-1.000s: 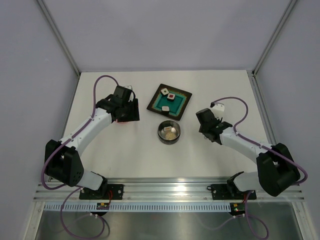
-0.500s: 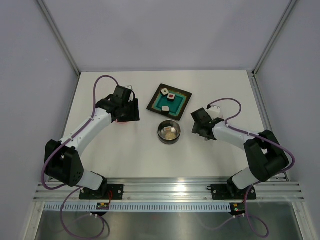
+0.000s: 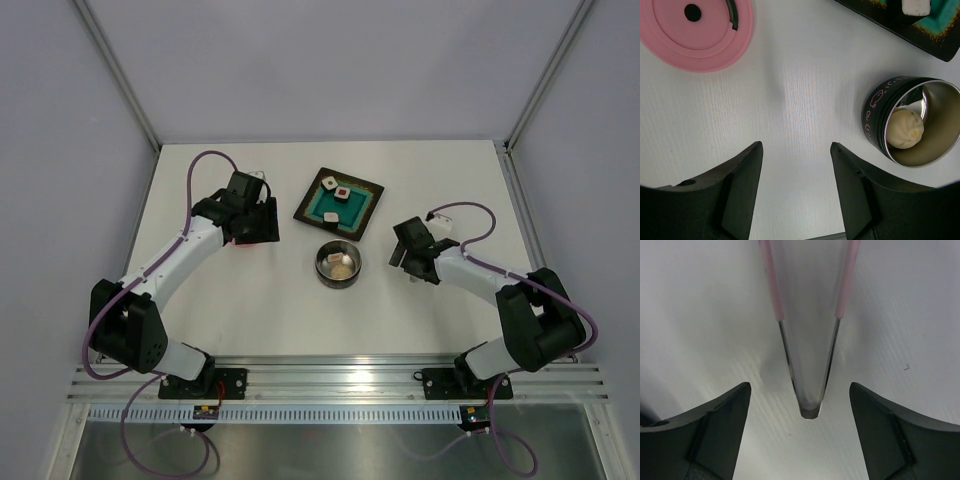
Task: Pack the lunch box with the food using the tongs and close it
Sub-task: Place the clamp at the center of the board.
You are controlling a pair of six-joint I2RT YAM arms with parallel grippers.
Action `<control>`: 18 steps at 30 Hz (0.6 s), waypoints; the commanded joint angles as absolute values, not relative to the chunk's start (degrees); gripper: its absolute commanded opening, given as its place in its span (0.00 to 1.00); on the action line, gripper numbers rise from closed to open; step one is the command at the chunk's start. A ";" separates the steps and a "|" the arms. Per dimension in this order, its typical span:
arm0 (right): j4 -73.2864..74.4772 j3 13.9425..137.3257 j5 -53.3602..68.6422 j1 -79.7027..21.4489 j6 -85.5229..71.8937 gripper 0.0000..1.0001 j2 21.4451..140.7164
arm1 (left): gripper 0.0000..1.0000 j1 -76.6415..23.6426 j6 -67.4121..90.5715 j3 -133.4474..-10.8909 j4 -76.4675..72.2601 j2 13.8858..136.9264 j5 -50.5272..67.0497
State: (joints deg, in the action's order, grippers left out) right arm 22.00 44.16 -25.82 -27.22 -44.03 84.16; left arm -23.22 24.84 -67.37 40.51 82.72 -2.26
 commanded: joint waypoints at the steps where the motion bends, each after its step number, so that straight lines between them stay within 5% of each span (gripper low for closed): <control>1: 19.34 42.89 -24.61 -25.84 -45.35 0.87 84.02 | 0.61 -22.94 23.73 -68.03 39.37 81.21 -1.76; 18: 18.19 48.25 -21.89 -23.47 -41.92 0.64 92.46 | 0.61 -22.94 24.08 -68.29 39.73 81.30 -1.85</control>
